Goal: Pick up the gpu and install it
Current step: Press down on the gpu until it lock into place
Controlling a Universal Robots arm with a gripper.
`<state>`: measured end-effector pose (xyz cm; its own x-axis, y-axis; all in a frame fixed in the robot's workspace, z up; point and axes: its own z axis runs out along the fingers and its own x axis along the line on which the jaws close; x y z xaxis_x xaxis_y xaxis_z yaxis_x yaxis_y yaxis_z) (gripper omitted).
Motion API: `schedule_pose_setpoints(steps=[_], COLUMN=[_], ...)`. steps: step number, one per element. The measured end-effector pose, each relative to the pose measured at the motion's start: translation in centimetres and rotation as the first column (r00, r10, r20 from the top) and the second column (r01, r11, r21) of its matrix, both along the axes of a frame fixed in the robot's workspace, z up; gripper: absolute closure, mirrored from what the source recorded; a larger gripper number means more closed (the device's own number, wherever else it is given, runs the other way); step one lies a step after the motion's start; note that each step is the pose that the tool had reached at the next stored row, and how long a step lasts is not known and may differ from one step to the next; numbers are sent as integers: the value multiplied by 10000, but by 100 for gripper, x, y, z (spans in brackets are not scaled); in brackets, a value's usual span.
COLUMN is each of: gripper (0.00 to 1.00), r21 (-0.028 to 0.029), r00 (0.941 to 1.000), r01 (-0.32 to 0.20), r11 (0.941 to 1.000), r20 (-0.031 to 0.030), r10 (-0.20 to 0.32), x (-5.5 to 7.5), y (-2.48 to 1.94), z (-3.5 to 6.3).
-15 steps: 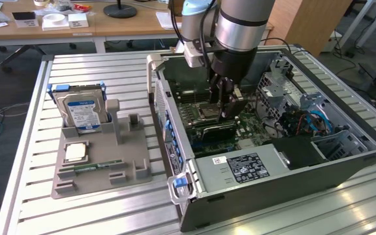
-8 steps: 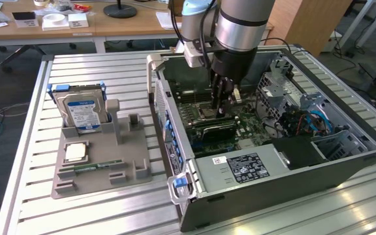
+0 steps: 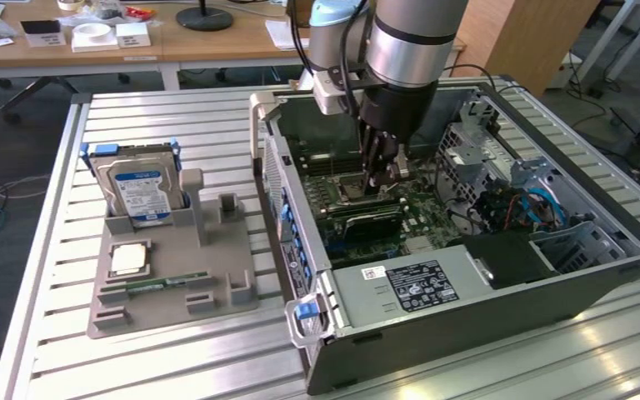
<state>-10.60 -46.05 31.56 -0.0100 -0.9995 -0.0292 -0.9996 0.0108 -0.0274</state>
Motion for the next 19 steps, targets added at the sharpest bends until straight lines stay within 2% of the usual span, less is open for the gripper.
schedule_pose_setpoints(steps=[12, 19], gripper=[89, 89], r21=[-1, -1], r00=[10000, 10000], r01=[0, 0], r11=[10000, 10000], r20=[-1, 0], r10=[0, 0], x=[0, 0], y=[1, 59], z=[0, -16])
